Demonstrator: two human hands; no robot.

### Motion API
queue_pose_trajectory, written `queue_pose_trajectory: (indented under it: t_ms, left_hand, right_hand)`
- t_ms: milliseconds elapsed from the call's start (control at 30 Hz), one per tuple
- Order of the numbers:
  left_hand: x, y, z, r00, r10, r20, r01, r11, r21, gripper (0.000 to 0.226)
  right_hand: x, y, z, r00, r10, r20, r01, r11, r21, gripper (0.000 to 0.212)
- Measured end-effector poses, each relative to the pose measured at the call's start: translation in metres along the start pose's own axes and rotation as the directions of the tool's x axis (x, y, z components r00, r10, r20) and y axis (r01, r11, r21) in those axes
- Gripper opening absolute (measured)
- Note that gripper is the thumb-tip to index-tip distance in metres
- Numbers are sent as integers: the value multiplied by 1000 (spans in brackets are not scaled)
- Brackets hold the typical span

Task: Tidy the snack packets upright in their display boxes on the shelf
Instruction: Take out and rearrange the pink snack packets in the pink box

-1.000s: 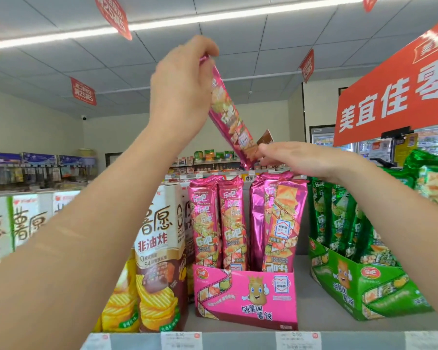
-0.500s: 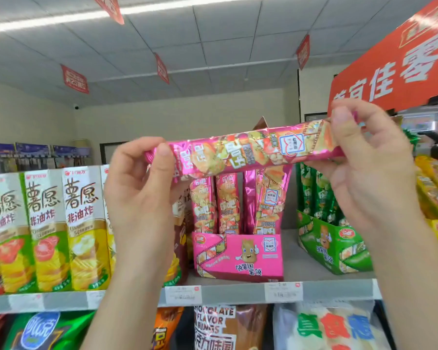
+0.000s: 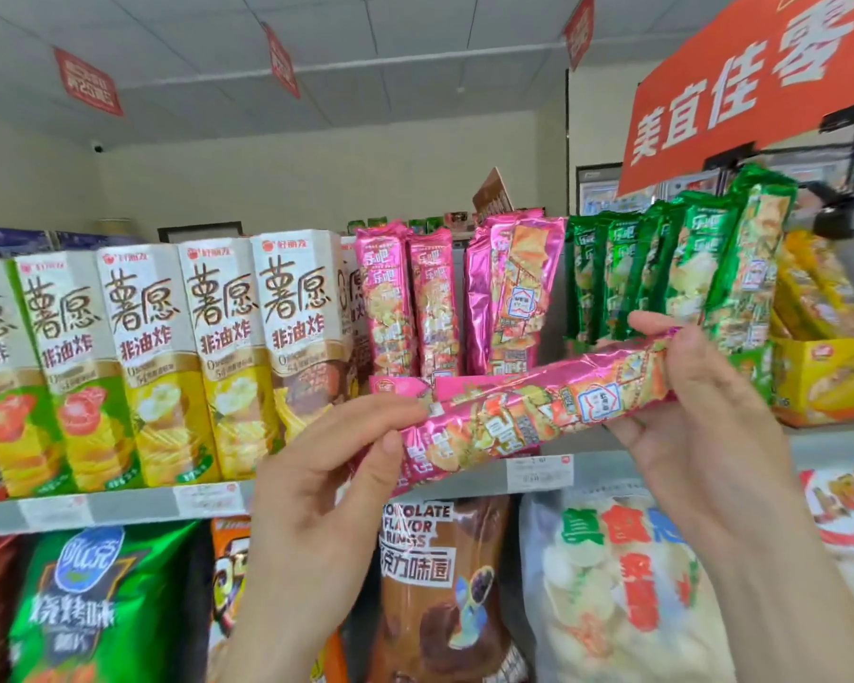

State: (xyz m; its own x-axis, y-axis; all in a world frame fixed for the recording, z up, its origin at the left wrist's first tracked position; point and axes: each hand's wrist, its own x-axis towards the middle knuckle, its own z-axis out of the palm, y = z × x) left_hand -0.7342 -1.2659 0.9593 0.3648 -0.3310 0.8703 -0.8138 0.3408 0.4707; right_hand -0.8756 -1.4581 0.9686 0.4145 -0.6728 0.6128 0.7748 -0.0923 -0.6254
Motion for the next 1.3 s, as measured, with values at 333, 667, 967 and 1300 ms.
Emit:
queue_pose_trajectory:
  t_ms: [333,667,967,1300]
  left_hand:
    - [-13,-5,10,962,94,257,-262,591,763,59]
    - [-29,-8,13,969,53,243,-190,790,583,48]
    - [-57,-17,13,897,-252,364,205,965,163,46]
    - [-66,-18,17,895,-316,314,340,940,-20,53]
  right_hand:
    - [-24,4,20,998,65,-3,-65,987,-147,22]
    - [-39,8,23,943,134,305,-65,972,-226,57]
    - [-42,12,27,937,105,334,-110,994,-4,59]
    - [-48,21,38,961,181,210,-237,929,285,68]
